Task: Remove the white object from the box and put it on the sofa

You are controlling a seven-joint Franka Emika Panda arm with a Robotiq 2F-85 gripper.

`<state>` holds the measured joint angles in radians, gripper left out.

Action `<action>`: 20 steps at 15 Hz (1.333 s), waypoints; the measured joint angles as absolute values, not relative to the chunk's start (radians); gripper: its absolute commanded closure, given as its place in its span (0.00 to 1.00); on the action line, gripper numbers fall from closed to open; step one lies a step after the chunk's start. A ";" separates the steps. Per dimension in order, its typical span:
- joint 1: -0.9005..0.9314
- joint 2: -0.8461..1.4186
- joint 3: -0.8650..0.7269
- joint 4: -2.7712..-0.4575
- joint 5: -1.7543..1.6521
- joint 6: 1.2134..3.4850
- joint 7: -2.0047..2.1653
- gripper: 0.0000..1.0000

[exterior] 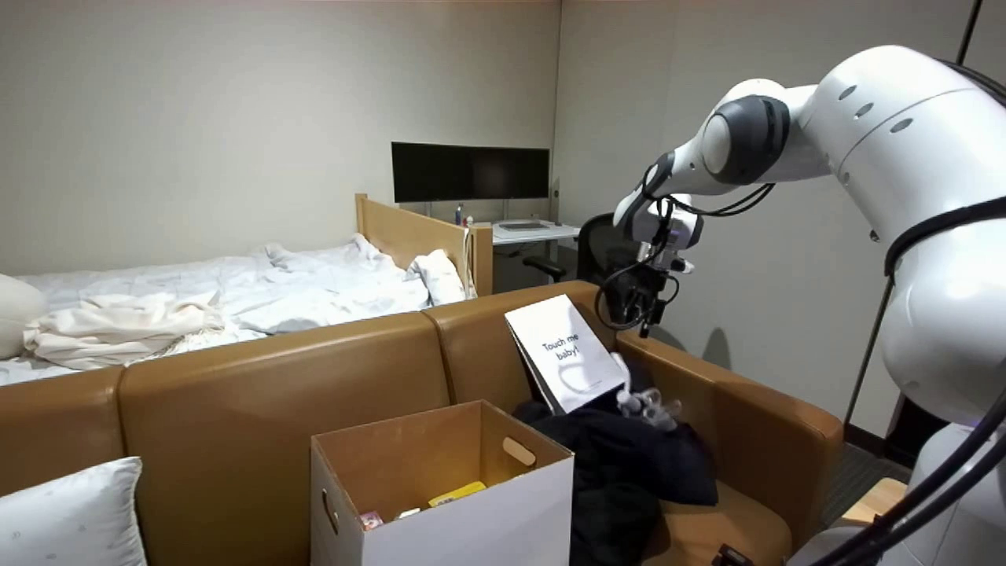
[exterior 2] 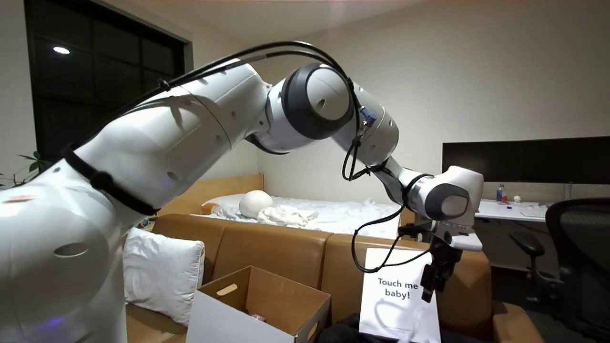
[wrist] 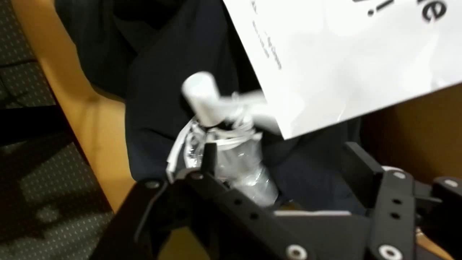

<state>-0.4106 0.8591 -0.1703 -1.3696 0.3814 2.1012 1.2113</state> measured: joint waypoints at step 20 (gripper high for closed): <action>-0.232 0.503 -0.156 -1.565 0.205 2.083 0.928 0.00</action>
